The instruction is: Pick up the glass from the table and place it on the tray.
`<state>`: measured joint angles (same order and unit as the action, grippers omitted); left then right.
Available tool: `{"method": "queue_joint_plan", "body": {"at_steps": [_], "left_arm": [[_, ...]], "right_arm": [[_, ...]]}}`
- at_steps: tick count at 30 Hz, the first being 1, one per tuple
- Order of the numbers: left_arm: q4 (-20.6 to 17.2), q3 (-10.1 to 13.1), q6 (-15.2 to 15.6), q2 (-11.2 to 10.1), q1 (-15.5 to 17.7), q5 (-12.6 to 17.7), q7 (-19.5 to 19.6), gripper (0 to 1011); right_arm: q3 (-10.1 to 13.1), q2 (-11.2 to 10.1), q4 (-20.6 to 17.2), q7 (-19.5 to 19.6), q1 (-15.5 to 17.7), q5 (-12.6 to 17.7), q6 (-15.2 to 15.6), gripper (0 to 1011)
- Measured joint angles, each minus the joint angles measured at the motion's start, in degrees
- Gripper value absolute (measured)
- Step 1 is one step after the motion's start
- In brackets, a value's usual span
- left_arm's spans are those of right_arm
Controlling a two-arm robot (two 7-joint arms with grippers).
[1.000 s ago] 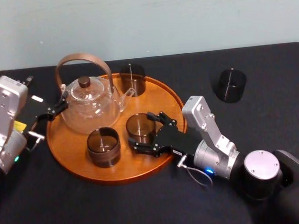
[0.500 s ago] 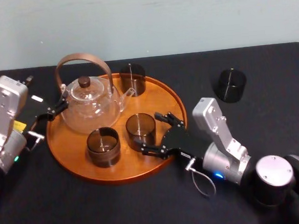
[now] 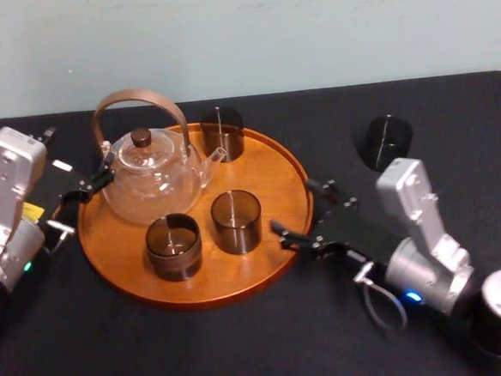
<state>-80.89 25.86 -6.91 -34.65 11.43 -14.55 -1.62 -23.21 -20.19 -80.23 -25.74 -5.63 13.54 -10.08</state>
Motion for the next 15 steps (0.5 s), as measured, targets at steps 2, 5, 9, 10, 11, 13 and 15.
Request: {"method": "queue_joint_plan", "body": {"at_steps": [2, 5, 9, 10, 11, 13, 15], "left_arm": [[0.0, 0.0, 0.0, 0.0, 0.0, 0.0, 0.0, 1010], [0.0, 0.0, 0.0, 0.0, 0.0, 0.0, 0.0, 1010], [0.0, 0.0, 0.0, 0.0, 0.0, 0.0, 0.0, 1010], [0.0, 0.0, 0.0, 0.0, 0.0, 0.0, 0.0, 1009], [0.0, 0.0, 0.0, 0.0, 0.0, 0.0, 0.0, 1010], [0.0, 0.0, 0.0, 0.0, 0.0, 0.0, 0.0, 1010], [0.0, 0.0, 0.0, 0.0, 0.0, 0.0, 0.0, 1010]], "right_arm": [[1.2, -0.7, -0.8, 0.7, 0.7, 0.2, 0.2, 1002], [2.8, -1.4, -1.3, 1.7, 1.3, 0.4, 0.4, 1002], [5.2, -1.8, -1.2, 2.7, 1.9, 1.2, 0.4, 1002], [6.1, -2.0, -1.1, 3.1, 2.1, 1.5, 0.4, 1003], [6.5, -2.0, -1.0, 3.2, 2.2, 1.6, 0.4, 1002], [7.3, -2.0, -0.6, 3.5, 2.3, 1.9, 0.4, 1002], [8.4, -2.1, -0.1, 3.9, 2.3, 2.2, 0.5, 1002]]}}
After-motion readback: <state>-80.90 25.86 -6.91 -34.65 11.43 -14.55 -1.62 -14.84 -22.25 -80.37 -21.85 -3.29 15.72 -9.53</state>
